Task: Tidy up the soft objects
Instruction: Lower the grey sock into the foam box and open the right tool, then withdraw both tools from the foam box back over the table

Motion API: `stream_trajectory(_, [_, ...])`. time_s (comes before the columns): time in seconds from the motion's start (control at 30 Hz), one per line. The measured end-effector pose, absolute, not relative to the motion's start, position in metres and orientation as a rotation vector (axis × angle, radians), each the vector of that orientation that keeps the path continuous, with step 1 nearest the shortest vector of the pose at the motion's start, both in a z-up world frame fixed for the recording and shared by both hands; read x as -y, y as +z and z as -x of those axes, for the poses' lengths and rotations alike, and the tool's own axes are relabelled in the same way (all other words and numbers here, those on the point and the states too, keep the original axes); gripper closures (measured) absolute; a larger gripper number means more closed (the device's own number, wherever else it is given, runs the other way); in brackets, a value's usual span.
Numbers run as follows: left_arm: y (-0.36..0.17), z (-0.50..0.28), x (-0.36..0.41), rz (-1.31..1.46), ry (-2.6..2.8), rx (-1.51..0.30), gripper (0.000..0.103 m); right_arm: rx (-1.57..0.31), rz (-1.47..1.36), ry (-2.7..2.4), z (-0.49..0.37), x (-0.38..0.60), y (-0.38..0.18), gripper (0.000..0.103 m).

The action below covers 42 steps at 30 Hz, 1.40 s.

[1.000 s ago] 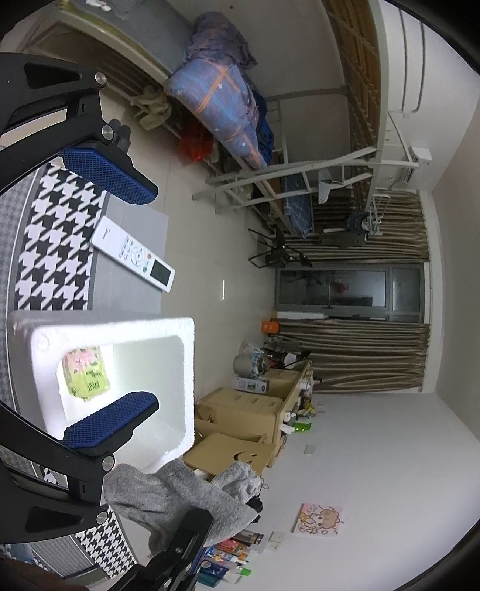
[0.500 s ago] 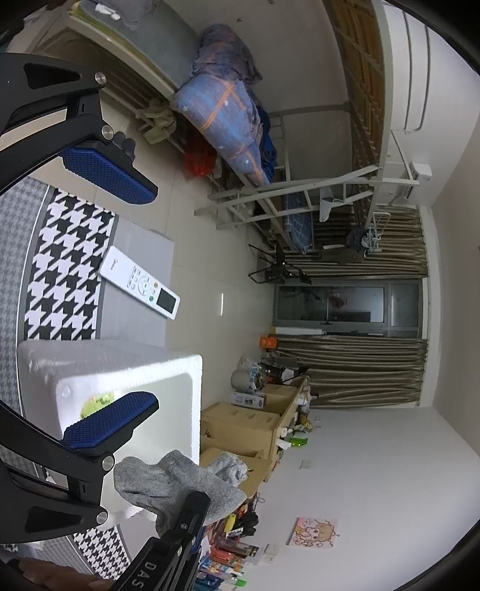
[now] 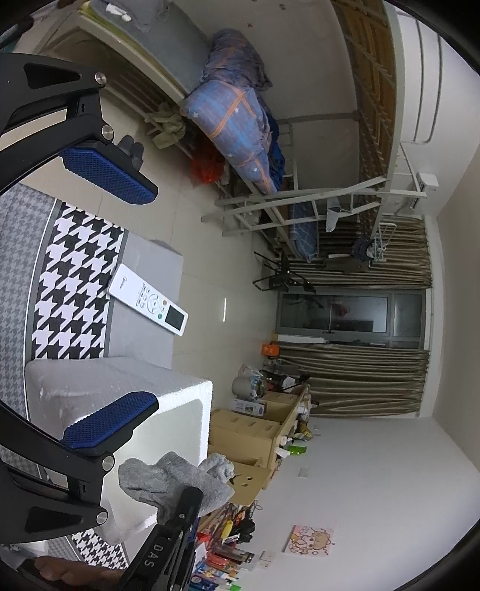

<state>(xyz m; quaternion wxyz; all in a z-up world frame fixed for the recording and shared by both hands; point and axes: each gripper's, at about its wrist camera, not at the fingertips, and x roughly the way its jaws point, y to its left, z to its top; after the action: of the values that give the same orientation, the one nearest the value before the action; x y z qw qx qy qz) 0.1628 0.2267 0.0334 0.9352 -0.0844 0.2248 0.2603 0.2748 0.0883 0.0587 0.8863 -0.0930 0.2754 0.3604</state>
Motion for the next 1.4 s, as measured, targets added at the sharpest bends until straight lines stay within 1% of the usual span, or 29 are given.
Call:
stream_trajectory(0.33, [0.034,-0.159,-0.228,0.183,0.524,-0.458,0.001,-0.63,0.195,0.725,-0.285,-0.095,0.048,0.087])
stream_trajectory(0.4, [0.034,-0.159,-0.229,0.183,0.523,-0.458,0.001,-0.643,0.197,0.731,-0.287,-0.096,0.046,0.077])
stream_trajectory(0.47, [0.035,-0.159,-0.229,0.185,0.521,-0.458,0.001,-0.642,0.203,0.726,-0.285,-0.097,0.046,0.052])
stream_trajectory(0.5, [0.035,-0.159,-0.229,0.187,0.519,-0.456,0.001,-0.634,0.211,0.716,-0.283,-0.097,0.047,0.047])
stream_trajectory(0.53, [0.034,-0.159,-0.229,0.191,0.522,-0.455,0.001,-0.626,0.213,0.709,-0.282,-0.096,0.047,0.036])
stream_trajectory(0.57, [0.034,-0.16,-0.229,0.193,0.523,-0.457,0.001,-0.606,0.213,0.701,-0.28,-0.094,0.049,0.032])
stream_trajectory(1.07, [0.042,-0.162,-0.208,0.168,0.491,-0.457,0.001,-0.593,0.187,0.718,-0.274,-0.079,0.059,0.031])
stream_trajectory(1.1, [0.043,-0.161,-0.207,0.166,0.491,-0.456,0.001,-0.585,0.184,0.72,-0.27,-0.076,0.061,0.029])
stream_trajectory(1.17, [0.044,-0.158,-0.202,0.157,0.491,-0.451,0.001,-0.571,0.181,0.718,-0.264,-0.071,0.063,0.019])
stream_trajectory(1.23, [0.046,-0.155,-0.197,0.145,0.491,-0.444,0.001,-0.55,0.169,0.711,-0.259,-0.065,0.066,0.016])
stream_trajectory(1.27, [0.048,-0.153,-0.194,0.143,0.488,-0.441,0.001,-0.546,0.167,0.71,-0.257,-0.064,0.067,0.013])
stream_trajectory(1.4, [0.052,-0.147,-0.184,0.133,0.471,-0.431,0.001,-0.515,0.177,0.714,-0.244,-0.055,0.071,0.012])
